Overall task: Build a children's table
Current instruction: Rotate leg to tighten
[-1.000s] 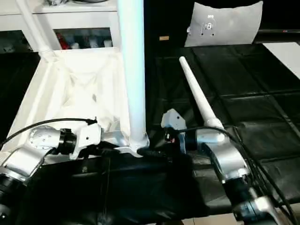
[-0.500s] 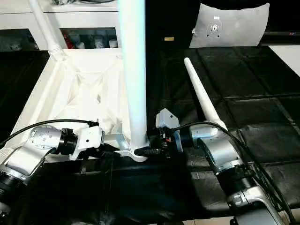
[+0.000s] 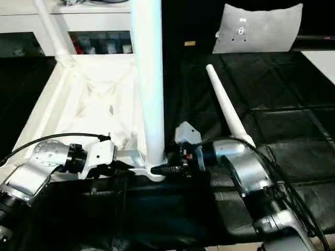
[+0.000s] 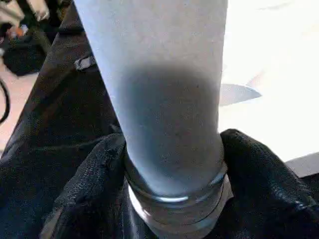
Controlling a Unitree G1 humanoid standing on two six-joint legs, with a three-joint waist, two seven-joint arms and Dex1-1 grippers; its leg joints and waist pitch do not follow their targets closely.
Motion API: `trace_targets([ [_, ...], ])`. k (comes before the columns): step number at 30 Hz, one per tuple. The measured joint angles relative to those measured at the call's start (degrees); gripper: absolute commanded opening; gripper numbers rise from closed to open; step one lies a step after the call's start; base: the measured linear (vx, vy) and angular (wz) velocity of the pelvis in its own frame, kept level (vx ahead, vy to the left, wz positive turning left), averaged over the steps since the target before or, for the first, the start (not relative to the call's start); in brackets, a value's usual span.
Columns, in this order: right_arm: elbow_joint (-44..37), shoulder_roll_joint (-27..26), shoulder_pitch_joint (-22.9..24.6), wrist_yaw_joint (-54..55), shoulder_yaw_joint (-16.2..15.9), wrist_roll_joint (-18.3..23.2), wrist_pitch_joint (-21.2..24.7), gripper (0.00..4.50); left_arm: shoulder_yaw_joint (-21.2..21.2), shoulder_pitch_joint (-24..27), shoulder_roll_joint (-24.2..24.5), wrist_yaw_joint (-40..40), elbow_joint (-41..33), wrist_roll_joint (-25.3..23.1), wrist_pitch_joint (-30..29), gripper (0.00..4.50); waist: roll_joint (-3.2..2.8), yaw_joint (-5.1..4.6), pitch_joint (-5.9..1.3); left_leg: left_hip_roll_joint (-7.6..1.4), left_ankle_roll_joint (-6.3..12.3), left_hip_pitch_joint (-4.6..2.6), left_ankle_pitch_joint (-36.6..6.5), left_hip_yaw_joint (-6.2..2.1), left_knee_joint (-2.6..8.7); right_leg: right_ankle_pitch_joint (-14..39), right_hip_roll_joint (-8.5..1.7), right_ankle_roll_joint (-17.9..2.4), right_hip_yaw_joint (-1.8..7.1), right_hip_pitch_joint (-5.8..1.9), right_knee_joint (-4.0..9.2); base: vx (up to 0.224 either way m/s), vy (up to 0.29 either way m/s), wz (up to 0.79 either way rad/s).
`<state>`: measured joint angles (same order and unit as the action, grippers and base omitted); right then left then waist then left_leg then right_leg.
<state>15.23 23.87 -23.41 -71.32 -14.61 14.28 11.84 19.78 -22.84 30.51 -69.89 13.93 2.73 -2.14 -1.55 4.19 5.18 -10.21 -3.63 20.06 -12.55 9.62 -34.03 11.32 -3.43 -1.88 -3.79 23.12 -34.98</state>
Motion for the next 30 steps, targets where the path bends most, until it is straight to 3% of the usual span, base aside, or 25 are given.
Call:
trace_targets([
  [2,-3.82,-1.54,4.67,4.99,2.32,0.86,0.71,2.67,-0.98,1.18,-1.82,2.44,-1.54,-0.05,-3.32,0.0,-0.55,0.3,-0.06,0.04,0.04,-0.05,-0.03,0.03,0.02,0.0,-0.03,0.0,0.05,-0.06,0.04,0.0,0.0,0.0],
  [4,-5.91,-3.58,7.3,10.12,3.85,0.71,0.86,2.66,-1.76,1.78,-3.02,4.88,-2.39,-0.13,-5.98,0.0,-0.83,-0.08,-0.07,0.07,0.01,-0.11,-0.02,0.07,0.03,-0.02,-0.04,-0.01,0.08,-0.05,0.03,0.0,0.0,0.0],
  [9,-9.67,-11.17,11.88,26.5,7.41,-2.29,2.07,2.66,-2.76,2.7,-8.0,14.43,-6.07,-2.03,-15.15,0.0,-1.22,-2.38,0.05,0.13,-0.4,-0.32,-0.14,0.07,0.07,0.14,-0.03,0.34,0.16,-0.13,0.11,0.0,0.0,0.0],
  [12,-11.03,-17.67,12.47,37.59,9.2,-4.96,4.35,2.66,-3.37,2.77,-12.62,20.46,-7.76,-4.51,-20.85,0.0,-1.14,-3.48,0.36,0.2,-0.4,-0.44,-0.14,0.06,0.18,0.17,-0.03,0.4,0.21,-0.12,0.28,0.0,0.0,0.0],
  [17,-10.55,-27.8,9.85,53.64,12.47,-5.65,8.01,2.63,-3.66,1.92,-18.48,29.85,-9.78,-7.18,-27.12,0.0,-1.25,-5.08,1.12,0.37,-0.36,-0.3,-0.12,0.01,0.96,0.18,-0.02,0.42,0.16,-0.05,1.45,0.0,0.0,0.0],
  [19,-10.6,-28.76,9.33,56.24,12.46,-5.91,8.02,2.63,-3.4,1.89,-19.25,31.59,-10.87,-7.75,-28.05,0.0,-1.24,-5.35,1.17,0.37,-0.32,-0.19,-0.09,0.01,1.26,0.18,0.02,0.42,0.12,-0.06,1.89,0.0,0.0,0.0],
  [20,-10.68,-28.8,9.15,56.41,12.46,-5.92,7.99,3.14,-3.25,1.85,-19.27,31.76,-11.34,-8.19,-28.11,0.0,-1.07,-5.37,1.29,0.37,-0.2,-0.11,-0.02,0.01,1.29,0.17,0.02,0.42,0.12,-0.05,1.92,0.0,0.0,0.0],
  [21,-10.81,-28.79,9.21,56.4,12.46,-6.0,7.83,3.28,-3.06,1.85,-19.19,31.7,-11.71,-8.61,-28.12,0.0,-0.92,-5.37,1.38,0.37,-0.18,-0.09,-0.01,0.02,1.29,0.17,0.02,0.41,0.13,-0.05,1.92,0.0,0.0,0.0],
  [27,-12.28,-28.28,11.09,55.6,11.65,-6.68,7.72,3.73,-1.47,1.91,-16.5,29.64,-13.58,-9.01,-26.55,0.0,-0.84,-5.24,1.49,0.37,-0.12,-0.02,0.05,0.06,1.33,-0.43,0.01,0.36,0.19,-0.08,1.85,0.0,0.0,0.0],
  [30,-13.46,-24.7,12.34,52.49,10.56,-6.41,6.4,3.9,-1.33,1.99,-14.22,27.54,-13.3,-8.39,-23.9,0.0,-0.85,-5.14,1.45,0.31,-0.09,-0.02,0.08,0.06,1.53,-0.58,0.03,0.18,0.11,-0.06,1.79,0.0,0.0,0.0],
])
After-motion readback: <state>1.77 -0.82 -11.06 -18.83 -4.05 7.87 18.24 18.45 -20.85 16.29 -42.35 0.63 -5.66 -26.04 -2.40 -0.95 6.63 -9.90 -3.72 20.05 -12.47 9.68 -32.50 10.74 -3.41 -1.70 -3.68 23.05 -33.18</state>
